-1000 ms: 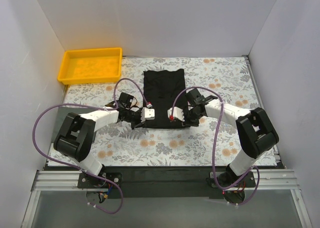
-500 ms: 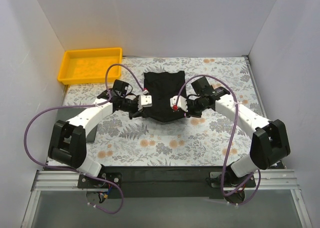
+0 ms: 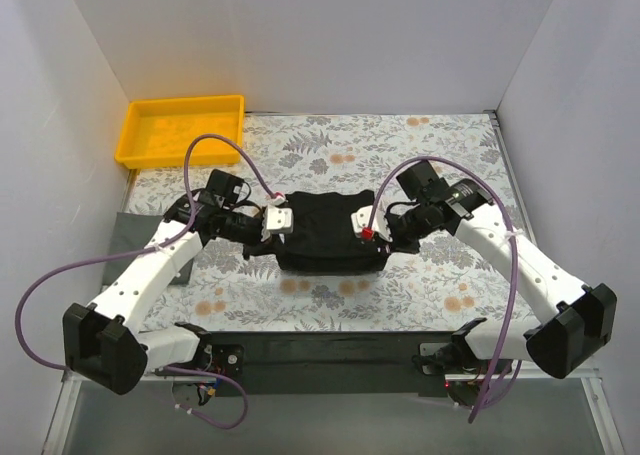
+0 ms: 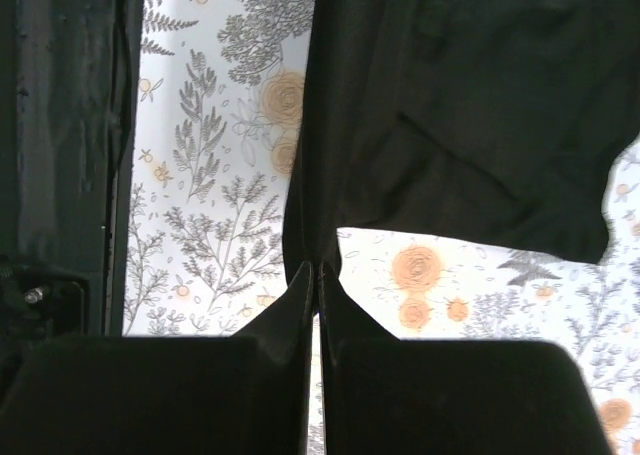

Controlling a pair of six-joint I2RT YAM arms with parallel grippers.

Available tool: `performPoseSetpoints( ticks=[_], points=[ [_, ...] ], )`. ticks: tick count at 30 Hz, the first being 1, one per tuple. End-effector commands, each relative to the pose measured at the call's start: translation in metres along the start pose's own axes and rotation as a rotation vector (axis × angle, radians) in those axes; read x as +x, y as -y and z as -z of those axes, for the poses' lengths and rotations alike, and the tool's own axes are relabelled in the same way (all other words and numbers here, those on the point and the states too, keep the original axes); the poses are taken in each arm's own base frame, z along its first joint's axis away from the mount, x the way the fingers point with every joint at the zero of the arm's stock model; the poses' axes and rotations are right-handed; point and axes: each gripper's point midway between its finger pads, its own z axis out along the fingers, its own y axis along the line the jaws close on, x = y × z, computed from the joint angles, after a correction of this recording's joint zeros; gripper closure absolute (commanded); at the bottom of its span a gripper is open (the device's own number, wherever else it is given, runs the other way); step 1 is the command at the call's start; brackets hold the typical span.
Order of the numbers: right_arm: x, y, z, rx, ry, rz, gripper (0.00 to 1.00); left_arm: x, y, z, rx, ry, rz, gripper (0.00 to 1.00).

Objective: Fold and stack the t-shirts
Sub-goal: Fold the tshirt

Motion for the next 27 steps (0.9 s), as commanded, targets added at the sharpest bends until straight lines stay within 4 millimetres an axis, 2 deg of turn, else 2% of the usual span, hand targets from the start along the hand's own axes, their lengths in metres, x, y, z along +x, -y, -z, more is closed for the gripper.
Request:
performPoseSetpoints(
  ticks=[1,3,4,6,8,9,10,12,13,14,15,16,17,18,19,20,21,22,23,24,25,26,27],
  points=[
    [-0.010,0.006,0.010,-0.032,-0.003,0.023,0.99,-0.011,-0.015,0.008,-0.029,-0.018,0.007,1.00],
    [-0.005,0.020,0.006,-0.037,-0.020,0.033,0.99,-0.022,-0.035,0.013,-0.058,0.001,-0.002,1.00],
    [-0.008,0.030,0.009,-0.020,-0.016,0.041,0.99,-0.019,-0.045,0.008,-0.048,-0.001,0.022,1.00],
    [0.000,0.049,0.006,-0.019,-0.021,0.015,0.99,-0.024,-0.061,0.008,-0.056,0.021,0.022,1.00],
    [0.001,0.070,0.005,-0.011,-0.026,0.028,0.99,-0.024,-0.089,0.007,-0.085,0.031,0.026,1.00],
    [0.003,0.078,0.005,-0.006,-0.028,0.022,0.99,-0.014,-0.101,0.002,-0.082,0.023,0.053,1.00],
    [0.003,0.086,0.003,-0.003,-0.028,0.026,0.99,-0.019,-0.114,0.005,-0.099,0.028,0.039,1.00],
    [0.006,0.107,0.000,0.001,-0.032,0.035,0.99,-0.015,-0.129,0.002,-0.095,0.025,0.045,1.00],
    [0.009,0.114,-0.003,-0.001,-0.039,0.040,0.99,-0.005,-0.141,-0.004,-0.084,0.019,0.077,1.00],
    [0.018,0.122,-0.013,-0.024,-0.052,0.033,0.99,-0.009,-0.154,-0.001,-0.102,0.030,0.066,1.00],
    [0.018,0.137,-0.010,0.002,-0.052,0.043,0.99,-0.008,-0.163,-0.002,-0.101,0.033,0.068,1.00],
    [0.022,0.145,-0.012,0.002,-0.054,0.036,0.99,0.005,-0.174,-0.009,-0.095,0.020,0.094,1.00],
    [0.031,0.155,-0.022,-0.018,-0.061,0.025,0.99,0.002,-0.189,-0.006,-0.120,0.029,0.074,1.00],
    [0.033,0.169,-0.019,0.007,-0.063,0.031,0.99,0.016,-0.199,-0.014,-0.115,0.019,0.107,1.00],
    [0.037,0.177,-0.022,0.007,-0.067,0.027,0.99,0.021,-0.206,-0.016,-0.123,0.014,0.109,1.00],
    [0.050,0.183,-0.035,-0.017,-0.075,0.006,0.99,0.020,-0.219,-0.015,-0.140,0.019,0.093,1.00],
    [0.060,0.191,-0.037,-0.015,-0.086,0.002,0.99,0.035,-0.225,-0.024,-0.128,0.009,0.122,1.00],
    [0.061,0.204,-0.037,0.004,-0.090,0.010,0.99,0.038,-0.231,-0.028,-0.128,0.012,0.128,1.00],
    [0.076,0.209,-0.053,-0.026,-0.105,-0.012,0.99,0.044,-0.236,-0.032,-0.128,0.008,0.137,1.00],
    [0.084,0.217,-0.055,-0.020,-0.115,-0.025,0.99,0.047,-0.243,-0.035,-0.133,0.007,0.136,1.00],
    [0.085,0.226,-0.057,-0.009,-0.115,-0.021,0.99,0.058,-0.246,-0.043,-0.124,0.004,0.157,1.00],
    [0.097,0.228,-0.069,-0.029,-0.122,-0.041,0.99,0.059,-0.255,-0.046,-0.148,0.020,0.154,1.00],
    [0.103,0.231,-0.072,-0.029,-0.127,-0.047,0.99,0.066,-0.257,-0.052,-0.146,0.021,0.168,1.00]
  ],
)
